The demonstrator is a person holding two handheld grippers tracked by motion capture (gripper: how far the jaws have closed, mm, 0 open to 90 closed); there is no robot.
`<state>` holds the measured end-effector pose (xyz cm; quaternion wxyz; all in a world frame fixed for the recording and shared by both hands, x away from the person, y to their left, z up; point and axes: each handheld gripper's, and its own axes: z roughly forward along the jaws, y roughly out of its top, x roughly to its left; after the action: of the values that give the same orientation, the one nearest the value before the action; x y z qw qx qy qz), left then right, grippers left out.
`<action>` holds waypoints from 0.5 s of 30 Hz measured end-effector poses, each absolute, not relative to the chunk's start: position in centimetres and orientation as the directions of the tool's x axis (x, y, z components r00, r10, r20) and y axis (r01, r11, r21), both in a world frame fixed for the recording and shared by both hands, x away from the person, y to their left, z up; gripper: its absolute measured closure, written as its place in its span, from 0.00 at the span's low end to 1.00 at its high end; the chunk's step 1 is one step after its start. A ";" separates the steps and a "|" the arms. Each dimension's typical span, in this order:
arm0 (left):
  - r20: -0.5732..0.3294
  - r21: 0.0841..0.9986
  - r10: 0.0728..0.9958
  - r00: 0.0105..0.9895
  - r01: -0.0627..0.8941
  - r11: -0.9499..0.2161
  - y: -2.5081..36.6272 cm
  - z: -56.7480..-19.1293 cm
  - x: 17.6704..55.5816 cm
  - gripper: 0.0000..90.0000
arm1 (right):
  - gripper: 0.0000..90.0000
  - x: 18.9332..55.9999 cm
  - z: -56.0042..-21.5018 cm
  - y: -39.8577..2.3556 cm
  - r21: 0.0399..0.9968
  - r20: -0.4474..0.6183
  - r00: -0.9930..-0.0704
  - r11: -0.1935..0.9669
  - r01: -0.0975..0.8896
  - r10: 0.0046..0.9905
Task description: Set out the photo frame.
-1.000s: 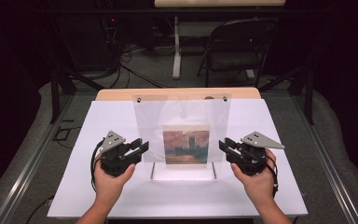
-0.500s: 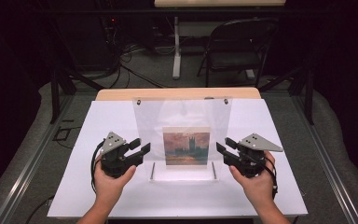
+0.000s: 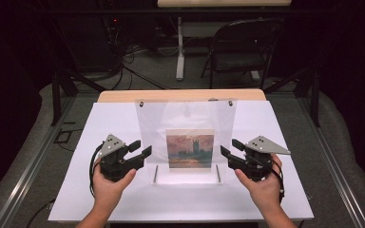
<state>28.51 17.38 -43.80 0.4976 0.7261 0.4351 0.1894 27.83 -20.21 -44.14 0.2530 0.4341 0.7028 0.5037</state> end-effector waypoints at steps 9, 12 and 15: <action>-0.139 0.889 0.851 0.507 0.443 -0.118 20.3 -43.8 27.6 0.55 | 0.52 26.9 -43.9 -22.6 0.927 0.103 -0.459 0.083 0.367 0.882; -0.144 0.888 0.867 0.478 0.449 -0.101 21.6 -44.1 27.3 0.53 | 0.51 26.5 -43.9 -23.7 0.926 0.110 -0.435 0.066 0.370 0.894; -0.149 0.886 0.876 0.458 0.456 -0.087 22.5 -44.6 27.0 0.52 | 0.48 26.2 -44.3 -24.8 0.928 0.117 -0.411 0.048 0.370 0.904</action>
<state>27.02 22.50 -44.63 0.4827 0.7045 0.4726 0.2178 26.17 -24.76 -44.26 0.2658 0.4731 0.6733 0.5022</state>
